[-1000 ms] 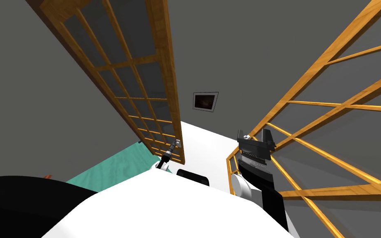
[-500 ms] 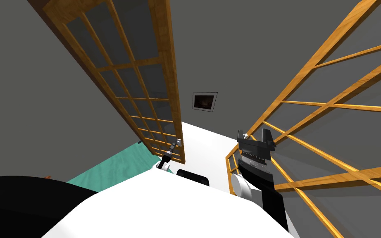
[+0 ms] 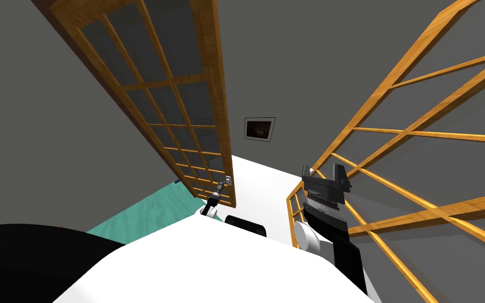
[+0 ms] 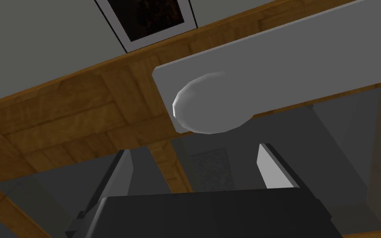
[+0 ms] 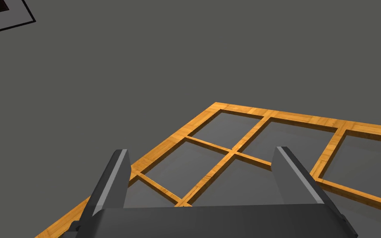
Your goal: Push the door open
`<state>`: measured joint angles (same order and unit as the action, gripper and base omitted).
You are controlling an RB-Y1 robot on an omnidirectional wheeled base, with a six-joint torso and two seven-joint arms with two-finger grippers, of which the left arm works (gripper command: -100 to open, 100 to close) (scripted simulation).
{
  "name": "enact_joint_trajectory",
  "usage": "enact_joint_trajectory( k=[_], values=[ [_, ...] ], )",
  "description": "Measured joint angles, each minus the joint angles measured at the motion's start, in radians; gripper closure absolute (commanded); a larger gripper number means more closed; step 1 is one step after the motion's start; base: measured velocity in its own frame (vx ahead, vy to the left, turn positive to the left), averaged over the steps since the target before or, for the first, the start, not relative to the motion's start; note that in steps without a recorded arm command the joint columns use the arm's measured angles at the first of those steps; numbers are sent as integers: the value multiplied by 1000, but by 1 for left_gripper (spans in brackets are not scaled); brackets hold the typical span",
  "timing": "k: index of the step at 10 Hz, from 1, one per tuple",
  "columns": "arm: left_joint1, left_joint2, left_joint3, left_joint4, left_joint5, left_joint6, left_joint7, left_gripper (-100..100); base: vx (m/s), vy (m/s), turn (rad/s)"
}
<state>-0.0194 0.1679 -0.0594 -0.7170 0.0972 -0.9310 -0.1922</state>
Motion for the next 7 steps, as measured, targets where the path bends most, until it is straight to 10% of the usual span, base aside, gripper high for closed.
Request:
enact_joint_trajectory(
  k=[7],
  values=[
    [-6, -19, -21, 2, 62, 3, 172, -100, -34, 23, -36]
  ],
)
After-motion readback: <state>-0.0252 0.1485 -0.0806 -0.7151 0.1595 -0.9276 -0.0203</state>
